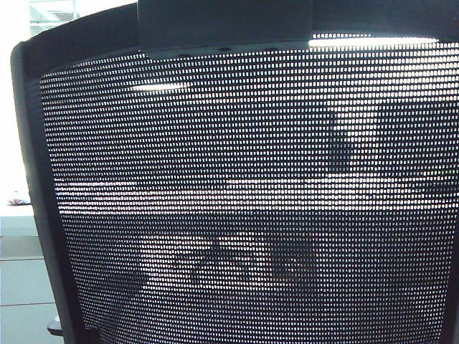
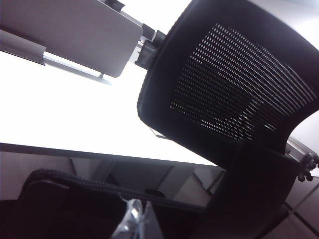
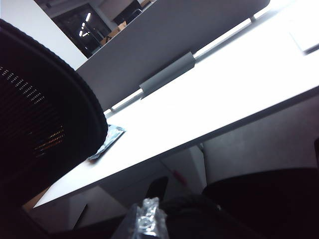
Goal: Push the black chair under the table.
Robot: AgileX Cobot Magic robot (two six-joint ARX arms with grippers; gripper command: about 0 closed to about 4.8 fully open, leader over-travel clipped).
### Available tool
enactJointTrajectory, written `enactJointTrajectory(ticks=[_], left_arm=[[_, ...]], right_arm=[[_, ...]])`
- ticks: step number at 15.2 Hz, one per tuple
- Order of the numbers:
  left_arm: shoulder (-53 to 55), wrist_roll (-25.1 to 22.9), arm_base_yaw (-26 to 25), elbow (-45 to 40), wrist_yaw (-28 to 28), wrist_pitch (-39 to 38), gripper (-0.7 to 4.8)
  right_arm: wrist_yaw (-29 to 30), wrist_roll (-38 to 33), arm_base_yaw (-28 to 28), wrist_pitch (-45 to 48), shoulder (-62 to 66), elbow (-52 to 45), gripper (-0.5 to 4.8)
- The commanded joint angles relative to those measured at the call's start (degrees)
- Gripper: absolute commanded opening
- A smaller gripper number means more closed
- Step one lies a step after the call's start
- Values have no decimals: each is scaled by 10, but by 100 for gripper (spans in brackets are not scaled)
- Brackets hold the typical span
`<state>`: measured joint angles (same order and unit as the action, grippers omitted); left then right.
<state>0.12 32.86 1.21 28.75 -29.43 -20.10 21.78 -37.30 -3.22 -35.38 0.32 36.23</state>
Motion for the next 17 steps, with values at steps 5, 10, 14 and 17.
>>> enactJointTrajectory(ticks=[5, 10, 14, 17], left_arm=[[1, 50, -8, 99, -8, -70, -5], [2, 75, -44, 129, -65, -80, -5], [56, 36, -59, 196, -74, -87, -6], [66, -143, -54, 197, -87, -332, -6]], right_arm=[[42, -2, -19, -38, 41, 100, -5], [63, 46, -51, -37, 66, 133, -5], [67, 119, -49, -54, 119, 198, -5], [38, 228, -56, -179, 135, 229, -5]])
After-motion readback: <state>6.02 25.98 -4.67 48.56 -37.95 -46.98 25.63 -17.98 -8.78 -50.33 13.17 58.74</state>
